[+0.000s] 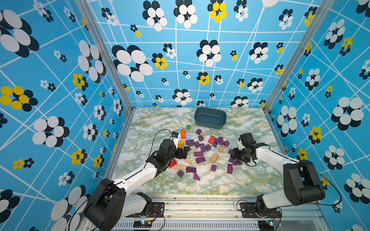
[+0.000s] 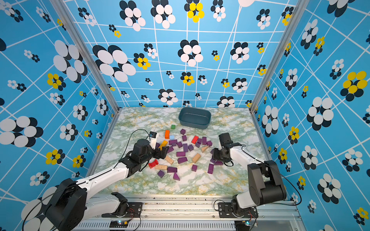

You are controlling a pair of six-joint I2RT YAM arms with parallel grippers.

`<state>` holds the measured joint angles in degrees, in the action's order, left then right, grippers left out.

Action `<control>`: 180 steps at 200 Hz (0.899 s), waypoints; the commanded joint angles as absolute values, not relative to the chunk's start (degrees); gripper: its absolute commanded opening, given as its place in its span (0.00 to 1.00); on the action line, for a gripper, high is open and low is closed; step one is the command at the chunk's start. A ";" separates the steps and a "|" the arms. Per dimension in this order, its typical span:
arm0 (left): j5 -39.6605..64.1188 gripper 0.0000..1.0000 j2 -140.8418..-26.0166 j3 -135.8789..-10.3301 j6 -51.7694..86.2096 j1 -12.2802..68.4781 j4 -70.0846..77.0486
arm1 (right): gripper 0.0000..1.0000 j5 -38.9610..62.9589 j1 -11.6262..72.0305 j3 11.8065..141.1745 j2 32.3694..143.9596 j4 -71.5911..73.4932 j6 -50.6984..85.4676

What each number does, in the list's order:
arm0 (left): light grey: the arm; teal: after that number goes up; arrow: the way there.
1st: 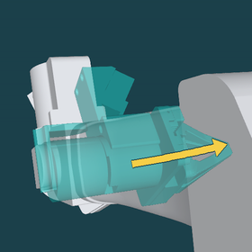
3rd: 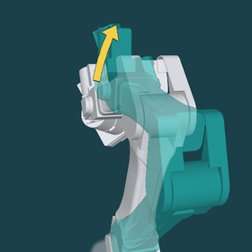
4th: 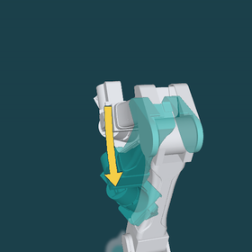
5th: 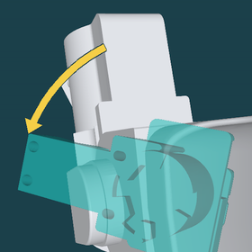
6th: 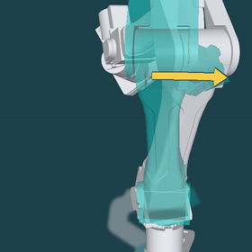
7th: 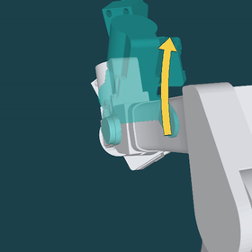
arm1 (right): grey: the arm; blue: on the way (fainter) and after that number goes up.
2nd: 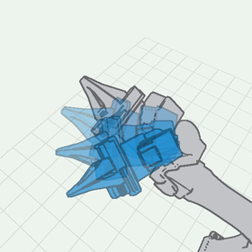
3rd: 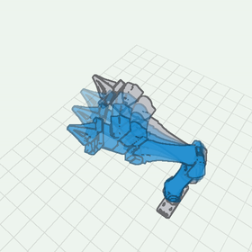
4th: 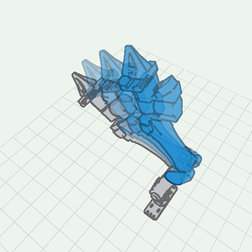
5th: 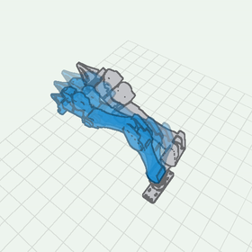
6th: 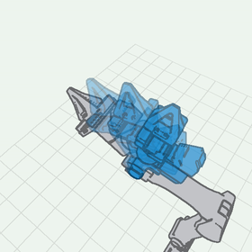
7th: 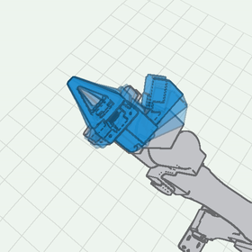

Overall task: Pick purple bricks into the storage bin
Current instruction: Pick up the building block from the center of the board.

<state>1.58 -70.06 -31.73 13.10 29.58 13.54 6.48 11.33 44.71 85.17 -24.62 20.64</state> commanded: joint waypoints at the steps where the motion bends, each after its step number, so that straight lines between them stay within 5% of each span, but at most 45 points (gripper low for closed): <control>1: 2.18 0.99 -70.66 -31.46 13.84 28.93 15.07 | 0.54 4.45 11.56 45.27 86.47 -23.47 22.35; 120: 2.50 1.00 -71.15 -31.19 13.88 28.52 15.56 | 0.51 -0.23 16.17 48.70 91.91 -24.57 23.48; 180: 2.58 1.00 -71.23 -30.82 13.83 28.15 16.05 | 0.32 -1.14 16.44 49.10 92.51 -24.88 23.74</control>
<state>1.78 -70.94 -31.59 13.13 28.82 14.87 0.03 16.01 48.69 91.74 -23.42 23.27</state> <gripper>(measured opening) 0.995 0.335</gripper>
